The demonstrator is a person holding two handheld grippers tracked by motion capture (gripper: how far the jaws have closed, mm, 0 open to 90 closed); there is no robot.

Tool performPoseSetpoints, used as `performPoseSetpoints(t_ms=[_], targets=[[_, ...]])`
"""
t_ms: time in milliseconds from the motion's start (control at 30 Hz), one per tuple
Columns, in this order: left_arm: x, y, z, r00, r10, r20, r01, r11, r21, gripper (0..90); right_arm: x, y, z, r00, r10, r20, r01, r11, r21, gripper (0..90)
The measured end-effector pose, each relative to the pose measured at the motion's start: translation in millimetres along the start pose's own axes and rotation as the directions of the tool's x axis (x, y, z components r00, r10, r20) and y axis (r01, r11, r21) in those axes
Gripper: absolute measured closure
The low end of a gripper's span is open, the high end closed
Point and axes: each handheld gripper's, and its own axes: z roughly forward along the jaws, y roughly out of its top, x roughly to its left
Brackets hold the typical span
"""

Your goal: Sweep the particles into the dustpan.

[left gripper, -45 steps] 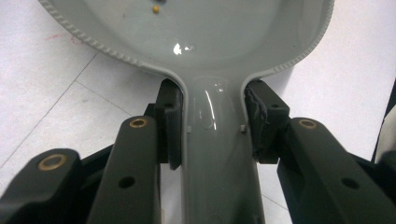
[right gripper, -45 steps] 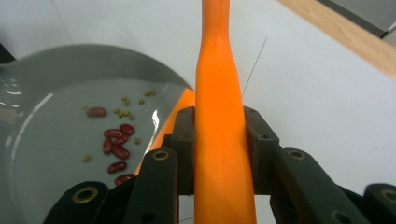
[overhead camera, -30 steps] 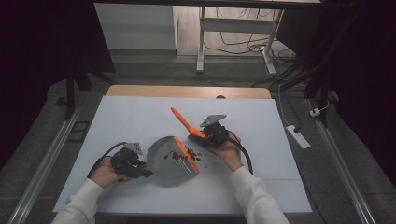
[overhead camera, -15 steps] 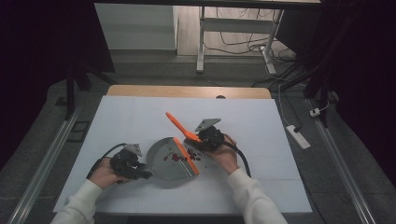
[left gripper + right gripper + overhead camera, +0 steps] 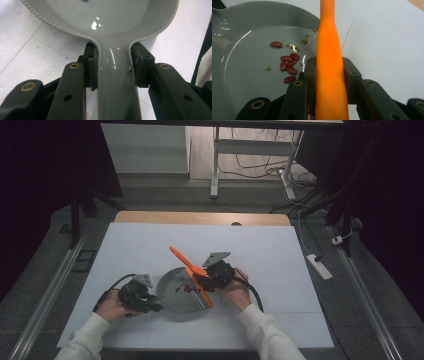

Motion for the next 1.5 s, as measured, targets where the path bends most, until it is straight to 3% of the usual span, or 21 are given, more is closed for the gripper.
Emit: performPoseSetpoints(t_ms=[67, 167, 233, 300, 600, 867, 1033, 1133, 1233, 1500], targets=[[-0.1, -0.1, 0.3, 1.0000, -0.001, 0.001, 0.001, 1.0000, 0.000, 62.1, 1.0, 1.1, -1.3, 1.0000, -0.004, -0.008, 0.004, 1.000, -0.009, 70.0], [-0.5, 0.2, 1.0, 1.0000, -0.001, 0.001, 0.001, 1.0000, -0.001, 62.1, 2.8, 4.3, -4.5, 0.9972, 0.001, -0.075, -0.004, 0.999, -0.042, 70.0], [-0.9, 0.4, 1.7, 1.0000, 0.002, 0.002, -0.002, 1.0000, 0.003, 62.1, 5.7, 6.9, -6.7, 0.9957, -0.041, -0.084, 0.036, 0.998, -0.059, 70.0], [-1.3, 0.5, 1.9, 1.0000, 0.004, 0.000, -0.004, 1.0000, 0.007, 62.1, 4.9, 8.1, -10.3, 0.9962, -0.036, -0.080, 0.029, 0.996, -0.078, 70.0], [-2.5, 0.2, 2.1, 1.0000, 0.001, -0.003, -0.001, 1.0000, -0.003, 62.1, -12.9, 0.3, -32.1, 0.9996, 0.022, 0.017, -0.021, 0.996, -0.090, 70.0], [-3.3, -1.2, 2.6, 1.0000, 0.004, 0.000, -0.004, 1.0000, -0.005, 62.0, -8.0, -7.9, -40.3, 0.9982, 0.027, 0.054, -0.024, 0.998, -0.055, 70.0], [-2.9, -2.1, 2.3, 0.9999, 0.007, 0.007, -0.007, 0.9999, -0.008, 62.0, -8.5, -11.0, -49.1, 0.9919, 0.072, 0.105, -0.067, 0.997, -0.047, 70.0], [-2.7, -2.5, 2.2, 0.9999, 0.005, 0.010, -0.005, 0.9999, -0.009, 62.0, -11.9, -16.7, -54.5, 0.9859, 0.127, 0.109, -0.121, 0.991, -0.059, 70.0], [-2.9, -2.5, 2.4, 1.0000, 0.005, 0.007, -0.005, 0.9999, -0.009, 62.0, -13.3, -25.2, -54.4, 0.9827, 0.144, 0.116, -0.140, 0.989, -0.044, 70.0], [-4.4, -2.4, 2.3, 1.0000, 0.004, 0.002, -0.004, 1.0000, -0.007, 62.0, -15.2, -38.6, -43.1, 0.9848, 0.122, 0.123, -0.126, 0.992, 0.020, 70.0]])
